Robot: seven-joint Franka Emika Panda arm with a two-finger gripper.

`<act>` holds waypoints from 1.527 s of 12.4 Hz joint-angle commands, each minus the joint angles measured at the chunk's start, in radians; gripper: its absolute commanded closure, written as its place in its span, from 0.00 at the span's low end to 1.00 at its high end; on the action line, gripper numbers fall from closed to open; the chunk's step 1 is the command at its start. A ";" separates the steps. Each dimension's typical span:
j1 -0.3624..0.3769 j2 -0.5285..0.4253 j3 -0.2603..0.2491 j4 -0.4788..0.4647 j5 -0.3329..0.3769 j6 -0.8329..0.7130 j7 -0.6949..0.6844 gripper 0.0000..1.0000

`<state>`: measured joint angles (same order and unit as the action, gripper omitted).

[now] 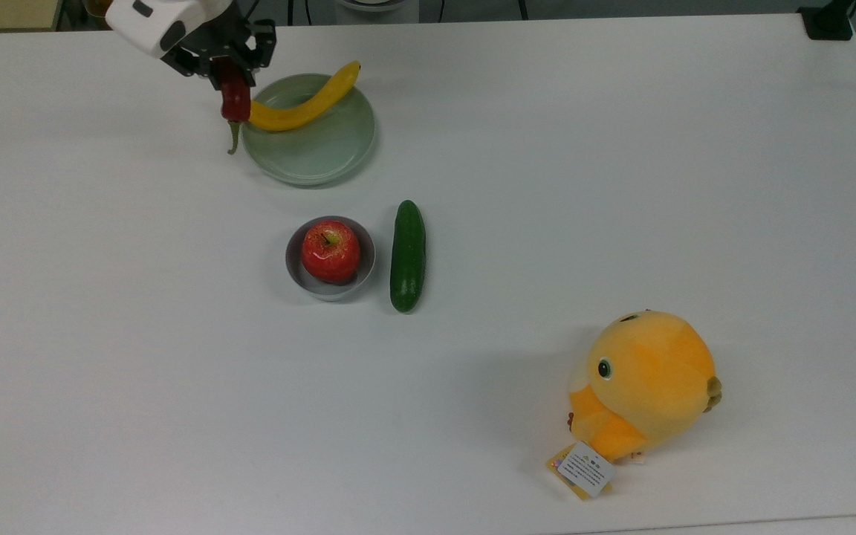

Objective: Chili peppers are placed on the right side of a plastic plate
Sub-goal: 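Lift the chili pepper and carry it toward the green plate, then lower the chili pepper beside the plate rim and open the gripper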

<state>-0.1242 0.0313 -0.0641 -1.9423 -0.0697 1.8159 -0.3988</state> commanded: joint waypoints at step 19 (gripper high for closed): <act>-0.084 -0.037 -0.095 -0.500 0.019 0.752 -0.255 0.85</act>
<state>-0.2247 -0.0023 -0.1576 -2.4129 -0.0696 2.5458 -0.6404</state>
